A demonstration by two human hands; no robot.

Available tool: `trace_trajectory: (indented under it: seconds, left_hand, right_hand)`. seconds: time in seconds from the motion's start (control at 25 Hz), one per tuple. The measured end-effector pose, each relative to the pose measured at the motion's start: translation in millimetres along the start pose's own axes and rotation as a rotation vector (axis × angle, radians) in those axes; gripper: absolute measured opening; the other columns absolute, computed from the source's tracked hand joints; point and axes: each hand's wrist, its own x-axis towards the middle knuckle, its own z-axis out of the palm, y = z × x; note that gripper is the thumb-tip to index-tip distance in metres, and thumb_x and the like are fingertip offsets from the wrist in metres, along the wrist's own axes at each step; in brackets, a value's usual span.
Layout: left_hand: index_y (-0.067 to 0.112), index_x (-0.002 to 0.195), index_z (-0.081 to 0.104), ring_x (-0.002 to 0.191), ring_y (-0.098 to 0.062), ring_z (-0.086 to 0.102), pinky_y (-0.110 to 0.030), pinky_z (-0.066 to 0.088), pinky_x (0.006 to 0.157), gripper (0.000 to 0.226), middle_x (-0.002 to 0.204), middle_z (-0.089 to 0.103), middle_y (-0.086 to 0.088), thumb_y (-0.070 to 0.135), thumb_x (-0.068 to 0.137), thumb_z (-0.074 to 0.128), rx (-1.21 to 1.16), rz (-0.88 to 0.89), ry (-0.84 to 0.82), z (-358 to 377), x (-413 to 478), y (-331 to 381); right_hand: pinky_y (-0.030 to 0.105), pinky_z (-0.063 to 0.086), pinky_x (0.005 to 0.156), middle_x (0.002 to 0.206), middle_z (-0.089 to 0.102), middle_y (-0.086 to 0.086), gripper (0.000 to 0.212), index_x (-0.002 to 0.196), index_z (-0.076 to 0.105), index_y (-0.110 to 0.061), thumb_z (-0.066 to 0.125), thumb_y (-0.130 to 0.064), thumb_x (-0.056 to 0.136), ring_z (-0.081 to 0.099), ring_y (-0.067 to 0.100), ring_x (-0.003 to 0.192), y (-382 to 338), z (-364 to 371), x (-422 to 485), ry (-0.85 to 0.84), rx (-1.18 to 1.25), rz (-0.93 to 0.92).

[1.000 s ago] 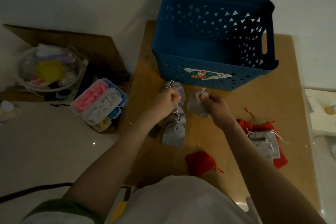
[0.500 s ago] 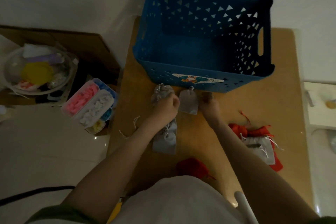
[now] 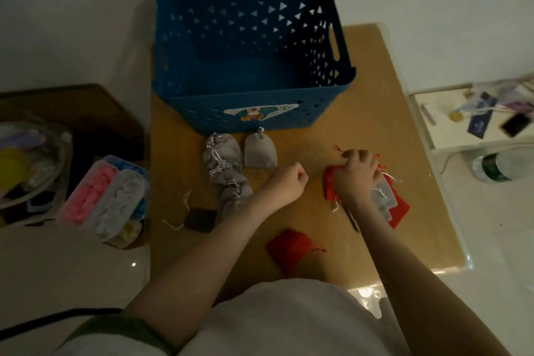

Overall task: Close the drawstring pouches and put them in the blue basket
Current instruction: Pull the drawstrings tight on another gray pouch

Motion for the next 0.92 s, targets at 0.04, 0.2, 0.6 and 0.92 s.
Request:
trace_trajectory:
  seconds: [0.04,0.2,0.6,0.92]
  left_hand:
    - [0.016,0.109,0.056,0.093,-0.020,0.058,-0.032,0.048,0.075,0.021,0.106,0.063,-0.004,0.028,0.100,0.042,0.007,0.011,-0.011,5,-3,1]
    - [0.016,0.108,0.056,0.094,-0.020,0.060,-0.037,0.052,0.082,0.020,0.106,0.063,-0.004,0.027,0.099,0.042,0.000,0.006,-0.043,18,-15,-2]
    - [0.023,0.130,0.048,0.106,-0.021,0.057,-0.035,0.050,0.090,0.031,0.121,0.058,-0.003,0.024,0.101,0.037,-0.101,-0.067,0.060,-1,-60,-37]
    - [0.015,0.142,0.039,0.132,-0.026,0.041,-0.041,0.032,0.110,0.079,0.144,0.043,-0.010,0.071,0.090,0.017,-0.516,-0.254,0.123,-33,-87,-27]
  right_hand:
    - [0.051,0.013,0.112,0.140,0.031,0.013,0.050,0.131,0.042,-0.011,0.049,-0.012,0.081,0.024,0.033,0.133,10,-3,-4,0.067,0.024,0.082]
    - [0.050,0.023,0.107,0.136,0.040,0.017,0.065,0.133,0.030,-0.006,0.064,-0.028,0.082,0.034,0.038,0.130,41,-3,-17,0.040,0.191,0.302]
    - [0.035,0.049,0.070,0.088,0.061,0.005,0.021,0.100,0.060,-0.014,0.069,-0.021,0.083,0.058,0.019,0.080,14,-15,-37,-0.336,0.594,-0.028]
    - [0.031,0.048,0.074,0.089,0.064,0.007,0.014,0.097,0.065,-0.013,0.052,-0.008,0.096,0.059,0.019,0.080,-58,-49,-58,-0.652,0.892,-0.389]
